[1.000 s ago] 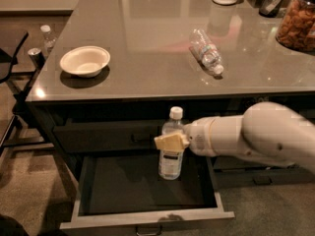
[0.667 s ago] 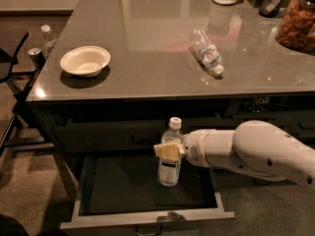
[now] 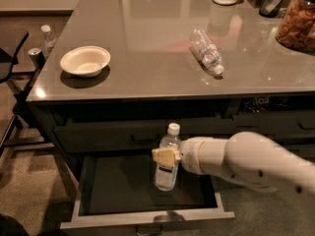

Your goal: Place blue plastic bottle into middle drawer

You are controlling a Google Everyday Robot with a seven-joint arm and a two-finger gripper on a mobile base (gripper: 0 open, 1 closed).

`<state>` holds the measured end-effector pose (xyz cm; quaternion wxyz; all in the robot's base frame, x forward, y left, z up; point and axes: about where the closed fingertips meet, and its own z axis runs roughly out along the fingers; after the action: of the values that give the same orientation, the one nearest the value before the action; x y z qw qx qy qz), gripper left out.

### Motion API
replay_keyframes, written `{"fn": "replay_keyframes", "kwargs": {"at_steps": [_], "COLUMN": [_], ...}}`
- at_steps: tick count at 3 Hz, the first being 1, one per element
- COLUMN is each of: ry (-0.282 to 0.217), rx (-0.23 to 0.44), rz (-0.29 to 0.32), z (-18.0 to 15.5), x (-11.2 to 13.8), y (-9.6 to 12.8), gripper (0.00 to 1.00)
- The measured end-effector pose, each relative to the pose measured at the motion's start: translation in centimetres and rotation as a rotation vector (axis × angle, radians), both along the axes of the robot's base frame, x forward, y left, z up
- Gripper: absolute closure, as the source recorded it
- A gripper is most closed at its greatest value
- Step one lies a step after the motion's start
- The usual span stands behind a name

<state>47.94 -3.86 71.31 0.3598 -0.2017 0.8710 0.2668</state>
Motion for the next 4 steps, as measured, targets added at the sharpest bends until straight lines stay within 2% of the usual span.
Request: {"fn": "replay_keyframes", "kwargs": {"at_steps": [1, 2, 3, 4], "ry": [0.013, 0.005, -0.023, -0.023], "rx": [0.005, -0.001, -0.008, -0.008], "rz": [-0.089, -0.173, -0.204, -0.204], "z": [-3.9, -6.6, -6.4, -6.4], "x": [-0.1, 0.5, 1.3, 1.3], "y": [0.4, 0.1, -0.5, -0.5], "gripper": [1.00, 1.00, 1.00, 1.00]}}
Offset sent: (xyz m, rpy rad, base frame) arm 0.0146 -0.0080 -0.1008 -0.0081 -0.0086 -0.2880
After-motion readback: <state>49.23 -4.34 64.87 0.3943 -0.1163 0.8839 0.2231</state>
